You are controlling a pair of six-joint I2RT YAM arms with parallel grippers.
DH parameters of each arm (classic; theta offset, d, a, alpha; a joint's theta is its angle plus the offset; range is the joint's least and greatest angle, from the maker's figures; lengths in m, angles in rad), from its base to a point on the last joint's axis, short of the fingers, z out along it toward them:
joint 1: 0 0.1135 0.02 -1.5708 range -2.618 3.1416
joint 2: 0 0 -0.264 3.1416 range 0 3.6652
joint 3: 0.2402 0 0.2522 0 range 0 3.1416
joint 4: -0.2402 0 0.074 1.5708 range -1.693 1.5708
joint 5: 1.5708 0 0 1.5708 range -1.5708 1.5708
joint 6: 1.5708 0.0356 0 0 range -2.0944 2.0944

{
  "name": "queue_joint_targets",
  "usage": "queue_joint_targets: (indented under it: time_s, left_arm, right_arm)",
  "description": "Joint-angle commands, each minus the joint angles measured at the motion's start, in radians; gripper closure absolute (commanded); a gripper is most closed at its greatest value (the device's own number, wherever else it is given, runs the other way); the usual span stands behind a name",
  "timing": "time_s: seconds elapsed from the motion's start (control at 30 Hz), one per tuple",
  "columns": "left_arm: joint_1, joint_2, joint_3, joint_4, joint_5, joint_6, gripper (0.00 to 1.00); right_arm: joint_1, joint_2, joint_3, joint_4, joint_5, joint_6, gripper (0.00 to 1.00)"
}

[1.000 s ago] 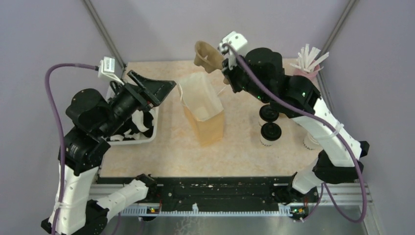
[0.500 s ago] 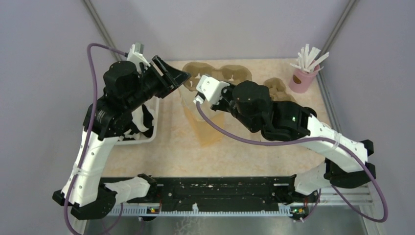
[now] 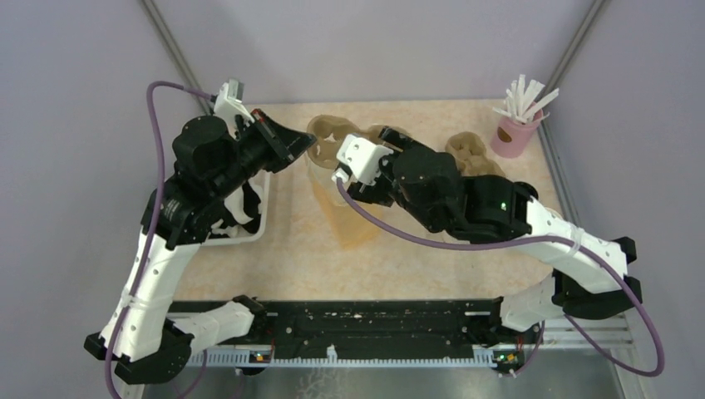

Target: Pack the takeout coffee

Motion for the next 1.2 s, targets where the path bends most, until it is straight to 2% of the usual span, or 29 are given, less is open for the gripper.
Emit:
queue_joint_targets:
  time_s: [0.0,0.03,0.07,0.17,0.23,0.27,0.33,0.4,0.47,0.6,0.67,0.8,1.0,1.17]
  left_arm:
    - [0.002,-0.071,-0.135,0.187,-0.041,0.146,1.00]
    - [0.003,-0.091,-0.168,0.227,-0.064,0.168,1.00]
    - [0.003,-0.108,-0.200,0.258,-0.085,0.183,1.00]
    - [0.004,-0.135,-0.246,0.319,-0.125,0.195,1.00]
    - [0.007,-0.134,-0.247,0.332,-0.110,0.192,1.00]
    - [0.008,-0.132,-0.244,0.331,-0.096,0.186,1.00]
    - [0.010,-0.130,-0.240,0.327,-0.068,0.167,1.00]
    - [0.015,-0.132,-0.236,0.327,-0.033,0.147,1.00]
    - [0.016,-0.136,-0.230,0.321,-0.021,0.128,1.00]
    - [0.019,-0.149,-0.246,0.343,0.007,0.076,1.00]
    - [0.018,-0.157,-0.254,0.353,0.016,0.054,1.00]
    - [0.020,-0.167,-0.256,0.358,0.025,0.038,1.00]
    - [0.020,-0.169,-0.254,0.359,0.048,0.023,1.00]
    - [0.020,-0.173,-0.272,0.385,0.059,0.002,1.00]
  right_arm:
    - [-0.044,-0.047,0.141,-0.210,-0.155,0.296,0.12]
    - [-0.065,-0.049,0.178,-0.238,-0.222,0.367,0.04]
    - [-0.089,-0.041,0.223,-0.276,-0.289,0.450,0.02]
    - [-0.226,-0.033,0.341,-0.336,-0.517,0.725,0.01]
    - [-0.370,-0.053,0.342,-0.323,-0.656,0.851,0.01]
    - [-0.499,-0.058,0.328,-0.310,-0.761,0.911,0.01]
    - [-0.675,-0.058,0.267,-0.266,-0.995,1.026,0.04]
    - [-0.820,-0.064,0.147,-0.180,-1.227,1.145,0.10]
    - [-0.926,-0.089,-0.008,-0.029,-1.407,1.252,0.19]
    - [-1.067,-0.189,-0.342,0.363,-1.656,1.497,0.27]
    - [-1.088,-0.214,-0.450,0.503,-1.720,1.579,0.31]
    - [-1.096,-0.216,-0.504,0.497,-1.735,1.541,0.34]
    - [-1.099,-0.235,-0.627,0.715,-1.757,1.687,0.46]
    - [-1.099,-0.246,-0.657,0.729,-1.754,1.681,0.51]
